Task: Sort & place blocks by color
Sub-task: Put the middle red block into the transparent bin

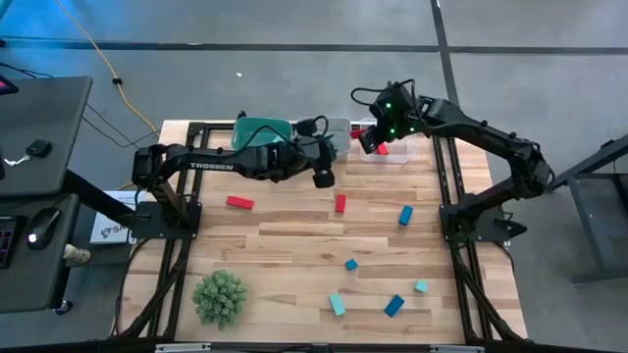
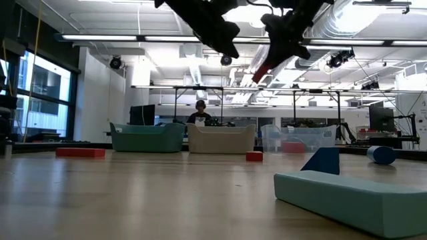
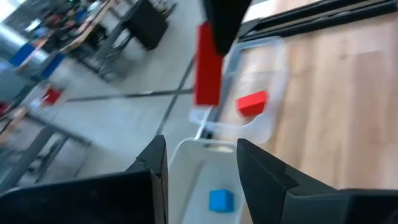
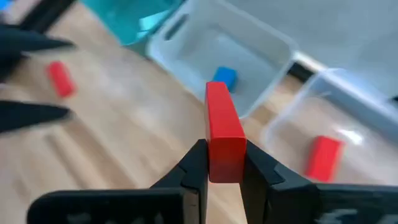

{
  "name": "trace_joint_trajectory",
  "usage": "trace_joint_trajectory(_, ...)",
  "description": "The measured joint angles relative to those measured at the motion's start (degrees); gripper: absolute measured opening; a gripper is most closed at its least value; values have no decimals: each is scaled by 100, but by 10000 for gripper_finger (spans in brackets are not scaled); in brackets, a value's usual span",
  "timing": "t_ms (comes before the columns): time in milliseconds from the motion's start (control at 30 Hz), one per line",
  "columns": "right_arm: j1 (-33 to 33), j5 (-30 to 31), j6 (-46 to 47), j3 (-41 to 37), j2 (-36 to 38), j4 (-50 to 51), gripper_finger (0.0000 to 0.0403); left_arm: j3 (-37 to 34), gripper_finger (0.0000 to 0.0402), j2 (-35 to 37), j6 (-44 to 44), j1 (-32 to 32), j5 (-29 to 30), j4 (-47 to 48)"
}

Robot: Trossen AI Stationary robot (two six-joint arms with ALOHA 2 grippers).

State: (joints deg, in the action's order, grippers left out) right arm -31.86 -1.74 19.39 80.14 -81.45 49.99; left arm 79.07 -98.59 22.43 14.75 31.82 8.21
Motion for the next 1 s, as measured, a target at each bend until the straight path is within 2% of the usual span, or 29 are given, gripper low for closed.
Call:
trace_joint_trajectory(167,-406,601,-405,0,0,234,43,0,109,0,-320,73,514,130)
trace_joint_trajectory(367,-791,1456,-994,-45,9,53,43,-2,109,0,-723,275,436,436)
trace_joint_trajectory(500,-1016,1652,-1089,-386,9,-459,44,-2,108,-1,-837,524,174,533)
trace_joint_trajectory(600,-1141,1522,-1048,-854,9,-1085,42,-4,108,-2,-952,741,-346,531)
trace_joint_trajectory(700,-1278,1136,-777,-1291,7,-1585,42,-4,108,-2,-1110,943,-823,531)
trace_joint_trajectory(1000,-1708,-14,292,-2162,7,-2373,42,-7,108,-2,-1179,1335,-1376,530)
